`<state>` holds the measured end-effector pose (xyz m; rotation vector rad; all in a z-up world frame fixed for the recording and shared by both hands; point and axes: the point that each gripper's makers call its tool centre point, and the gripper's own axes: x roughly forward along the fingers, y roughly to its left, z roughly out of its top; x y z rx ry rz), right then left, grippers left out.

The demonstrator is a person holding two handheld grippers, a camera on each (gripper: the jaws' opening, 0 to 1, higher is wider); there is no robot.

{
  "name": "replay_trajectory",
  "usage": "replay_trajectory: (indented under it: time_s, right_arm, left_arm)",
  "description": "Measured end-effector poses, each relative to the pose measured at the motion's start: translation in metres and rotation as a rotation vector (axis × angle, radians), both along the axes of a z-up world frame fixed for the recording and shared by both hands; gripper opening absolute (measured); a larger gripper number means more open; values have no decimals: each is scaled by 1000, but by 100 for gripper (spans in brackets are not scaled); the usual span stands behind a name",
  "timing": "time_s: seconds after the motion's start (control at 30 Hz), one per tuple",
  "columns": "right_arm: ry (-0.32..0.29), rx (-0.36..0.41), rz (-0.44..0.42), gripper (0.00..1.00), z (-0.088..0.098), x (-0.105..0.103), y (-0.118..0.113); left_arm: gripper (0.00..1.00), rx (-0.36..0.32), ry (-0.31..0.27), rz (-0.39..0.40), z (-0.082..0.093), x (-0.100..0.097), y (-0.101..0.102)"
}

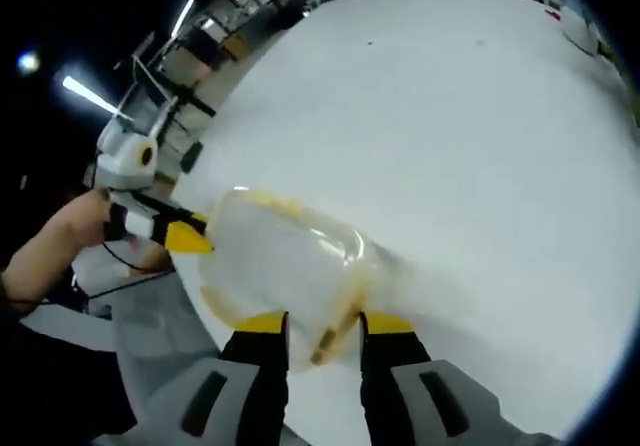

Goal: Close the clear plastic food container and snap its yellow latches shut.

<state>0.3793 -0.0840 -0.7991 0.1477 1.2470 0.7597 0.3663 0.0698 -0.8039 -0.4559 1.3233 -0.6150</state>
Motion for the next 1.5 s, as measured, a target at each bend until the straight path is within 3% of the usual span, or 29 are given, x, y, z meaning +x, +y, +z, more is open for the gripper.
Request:
replay_trajectory:
  time_s: [0.37,0.53,0.6,0.67,0.77,0.8,0.83,0.9,1.23,1.5]
  right_arm:
    - [-5,55,-29,23,-3,-3,-1]
    - [0,38,-26,23,-3,-1,0]
    - [18,41,-35,22,-4,0,-1]
    - [23,38,-33,22,-3,-1,-1]
    - [39,67,-69,20,-3,0,1]
    - [99,64,-81,19,-4,-12,2]
    - [65,59,-58,19,-4,-8,2]
    - [67,33,-25,20,-4,-9,6]
    - [121,19,-21,22,-4,-5,9]
    - [95,37,-34,24,-2,-4,7]
  left_arm:
    - [24,14,12,-26,-2,1,-4]
    - [24,13,13,-29,-3,2,-4]
    - [24,9,10,-42,-2,1,-5]
    - [24,-20,41,0,-5,2,-5]
    - [27,-36,39,20,-7,0,-12]
    - [27,0,19,-6,-5,2,-11]
    - [27,18,7,-32,-5,2,-10]
    - [27,27,19,-37,-3,1,-12]
    - [28,11,41,-17,-4,-3,-8]
    - [31,26,76,-10,-6,0,-7]
